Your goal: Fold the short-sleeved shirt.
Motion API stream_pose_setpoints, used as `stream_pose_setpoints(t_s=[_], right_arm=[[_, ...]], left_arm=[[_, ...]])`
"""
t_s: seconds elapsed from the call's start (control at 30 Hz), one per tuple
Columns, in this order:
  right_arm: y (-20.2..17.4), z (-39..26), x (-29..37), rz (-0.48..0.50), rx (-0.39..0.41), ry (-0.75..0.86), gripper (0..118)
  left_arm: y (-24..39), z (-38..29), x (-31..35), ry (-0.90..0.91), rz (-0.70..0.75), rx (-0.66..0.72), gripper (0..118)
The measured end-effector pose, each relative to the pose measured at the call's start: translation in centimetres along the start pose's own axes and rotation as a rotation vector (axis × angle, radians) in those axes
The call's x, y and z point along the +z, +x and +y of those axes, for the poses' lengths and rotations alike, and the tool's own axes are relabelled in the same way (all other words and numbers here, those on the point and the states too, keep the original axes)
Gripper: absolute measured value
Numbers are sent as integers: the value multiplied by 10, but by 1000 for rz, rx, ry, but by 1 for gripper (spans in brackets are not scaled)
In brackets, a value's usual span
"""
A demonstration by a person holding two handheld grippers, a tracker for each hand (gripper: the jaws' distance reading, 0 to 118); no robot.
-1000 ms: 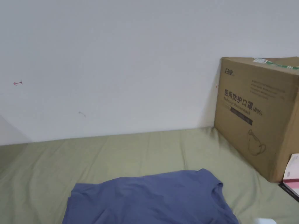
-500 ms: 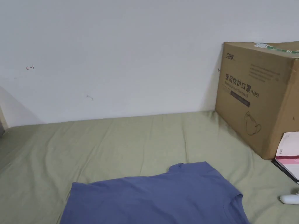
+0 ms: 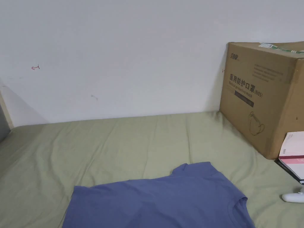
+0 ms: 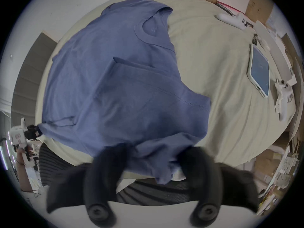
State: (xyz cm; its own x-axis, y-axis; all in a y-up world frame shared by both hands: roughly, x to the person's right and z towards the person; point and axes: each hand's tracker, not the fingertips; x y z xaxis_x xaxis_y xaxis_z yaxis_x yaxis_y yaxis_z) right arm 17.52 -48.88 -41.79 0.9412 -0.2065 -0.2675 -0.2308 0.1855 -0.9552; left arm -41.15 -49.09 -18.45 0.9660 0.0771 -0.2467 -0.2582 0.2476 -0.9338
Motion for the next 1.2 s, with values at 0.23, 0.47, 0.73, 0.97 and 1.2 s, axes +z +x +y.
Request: stream_pose_setpoints(t_s=[0.23,0.47,0.73,0.97,1.2], right_arm=[[-28,12,55,-81,99,173,102],[-75,-11,143,163,104,991,96],[-138,-13,160,52,130,1431,13],[-126,14,161,78,48,1396,0],[-111,8,168,110,134,1241,0]], left_arm=[[12,17,82,394,-193,145,103],[67,21,154,1064,-69,95,103],[117,47,154,1306,57,109,23],[130,64,164,1326,63,84,0],[79,96,195,734,-162,125,0]])
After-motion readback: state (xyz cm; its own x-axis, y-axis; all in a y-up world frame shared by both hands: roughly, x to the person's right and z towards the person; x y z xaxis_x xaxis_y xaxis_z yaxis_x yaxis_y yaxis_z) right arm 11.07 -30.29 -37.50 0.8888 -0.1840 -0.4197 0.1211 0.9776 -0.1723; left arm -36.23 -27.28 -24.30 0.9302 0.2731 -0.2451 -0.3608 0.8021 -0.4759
